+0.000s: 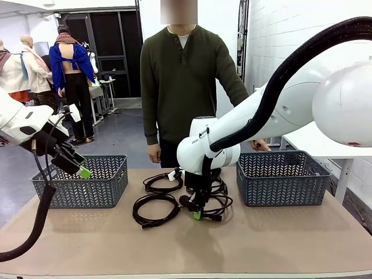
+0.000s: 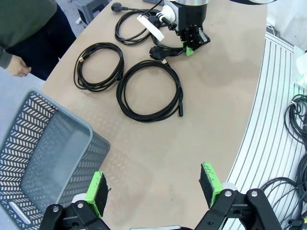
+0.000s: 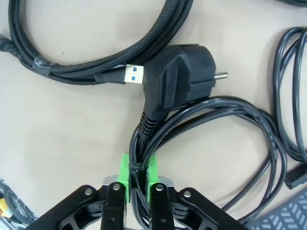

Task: Organize the cables according to human instructions.
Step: Pick up a bundle of cables and place it in the basket indicated by the human.

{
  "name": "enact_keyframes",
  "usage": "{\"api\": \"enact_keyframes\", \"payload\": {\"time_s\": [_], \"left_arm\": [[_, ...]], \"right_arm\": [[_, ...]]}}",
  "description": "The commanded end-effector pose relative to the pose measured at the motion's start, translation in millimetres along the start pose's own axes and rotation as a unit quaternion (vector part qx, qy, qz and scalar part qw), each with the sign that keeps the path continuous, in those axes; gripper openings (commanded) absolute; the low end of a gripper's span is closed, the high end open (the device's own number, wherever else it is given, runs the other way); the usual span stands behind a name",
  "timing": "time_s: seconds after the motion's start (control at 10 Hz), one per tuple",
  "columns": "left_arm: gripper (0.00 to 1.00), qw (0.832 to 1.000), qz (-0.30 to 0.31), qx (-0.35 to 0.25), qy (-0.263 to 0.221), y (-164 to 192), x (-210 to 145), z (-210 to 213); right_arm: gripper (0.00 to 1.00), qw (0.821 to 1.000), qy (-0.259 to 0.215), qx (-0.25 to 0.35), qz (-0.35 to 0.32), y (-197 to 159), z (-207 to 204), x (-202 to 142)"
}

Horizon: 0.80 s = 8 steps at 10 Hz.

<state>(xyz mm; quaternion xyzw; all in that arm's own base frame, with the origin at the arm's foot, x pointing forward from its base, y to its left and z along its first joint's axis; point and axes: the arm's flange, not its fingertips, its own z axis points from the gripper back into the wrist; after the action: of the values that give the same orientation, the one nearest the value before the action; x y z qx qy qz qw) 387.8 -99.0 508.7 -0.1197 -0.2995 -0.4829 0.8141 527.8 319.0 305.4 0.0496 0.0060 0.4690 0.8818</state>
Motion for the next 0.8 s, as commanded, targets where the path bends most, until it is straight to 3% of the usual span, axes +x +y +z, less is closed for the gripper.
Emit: {"api": "enact_keyframes", "payload": {"time_s": [0.0,0.4,0.7], "left_arm": [[1.00,1.000,-0.009,-0.009,-0.008,3,-4,-2],[1.00,1.000,-0.009,-0.009,-0.008,3,-4,-2],[1.00,1.000,-0.009,-0.009,-0.008,3,-4,-2]], "right_arm": [[0.00,1.000,0.014,0.009,-0.017,10,-3,4],[0.00,0.999,0.011,-0.027,-0.013,28,19,-1],[0.00,0.994,0.026,-0.090,0.057,38,67,-10]]}}
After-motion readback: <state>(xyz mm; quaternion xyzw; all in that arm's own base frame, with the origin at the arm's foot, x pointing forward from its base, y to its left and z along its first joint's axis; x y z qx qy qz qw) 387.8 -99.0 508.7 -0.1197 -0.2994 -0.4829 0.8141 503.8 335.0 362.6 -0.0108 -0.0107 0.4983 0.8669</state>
